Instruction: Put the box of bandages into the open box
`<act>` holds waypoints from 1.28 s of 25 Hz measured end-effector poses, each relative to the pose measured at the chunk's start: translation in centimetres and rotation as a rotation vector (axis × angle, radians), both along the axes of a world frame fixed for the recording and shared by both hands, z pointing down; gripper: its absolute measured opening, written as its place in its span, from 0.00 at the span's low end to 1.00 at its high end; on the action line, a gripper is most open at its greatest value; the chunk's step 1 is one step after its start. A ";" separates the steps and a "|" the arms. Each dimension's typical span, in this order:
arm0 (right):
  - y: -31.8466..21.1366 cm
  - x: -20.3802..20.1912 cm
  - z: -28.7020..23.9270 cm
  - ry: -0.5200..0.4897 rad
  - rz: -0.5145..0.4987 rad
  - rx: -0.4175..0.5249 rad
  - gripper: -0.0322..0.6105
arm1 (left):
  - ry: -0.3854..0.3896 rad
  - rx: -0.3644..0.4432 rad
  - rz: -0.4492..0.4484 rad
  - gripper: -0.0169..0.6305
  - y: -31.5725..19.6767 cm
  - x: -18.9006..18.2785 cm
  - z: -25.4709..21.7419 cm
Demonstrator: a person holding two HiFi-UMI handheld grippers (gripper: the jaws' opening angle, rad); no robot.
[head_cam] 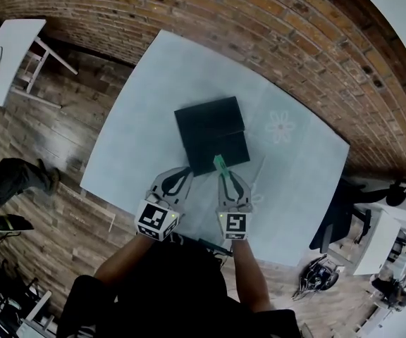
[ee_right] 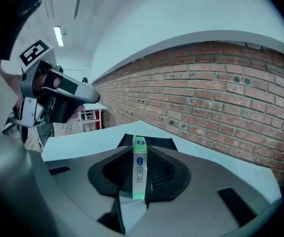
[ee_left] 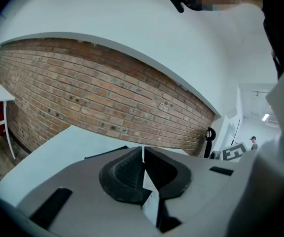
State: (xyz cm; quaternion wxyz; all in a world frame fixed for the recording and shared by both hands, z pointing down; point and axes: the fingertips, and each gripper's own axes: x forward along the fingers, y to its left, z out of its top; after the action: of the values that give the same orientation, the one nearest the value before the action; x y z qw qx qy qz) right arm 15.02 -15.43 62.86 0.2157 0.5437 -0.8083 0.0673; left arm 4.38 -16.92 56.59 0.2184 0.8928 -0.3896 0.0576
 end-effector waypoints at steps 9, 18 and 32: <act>-0.8 -0.6 2.0 0.253 -0.148 0.045 0.20 | 0.001 -0.013 -0.008 0.09 -0.2 -0.1 0.6; -1.4 -1.9 4.6 0.480 -0.332 0.068 0.20 | 0.004 -0.021 -0.012 0.09 -0.6 -0.1 1.0; -2.1 -1.6 9.0 0.746 -0.501 0.061 0.20 | -0.001 -0.038 -0.019 0.09 -0.7 -0.2 1.8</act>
State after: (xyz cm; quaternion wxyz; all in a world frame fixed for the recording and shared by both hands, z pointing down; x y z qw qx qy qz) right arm 13.41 -17.49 71.82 0.4860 0.3243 -0.7836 -0.2114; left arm 4.14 -17.65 58.35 0.2359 0.8848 -0.3968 0.0635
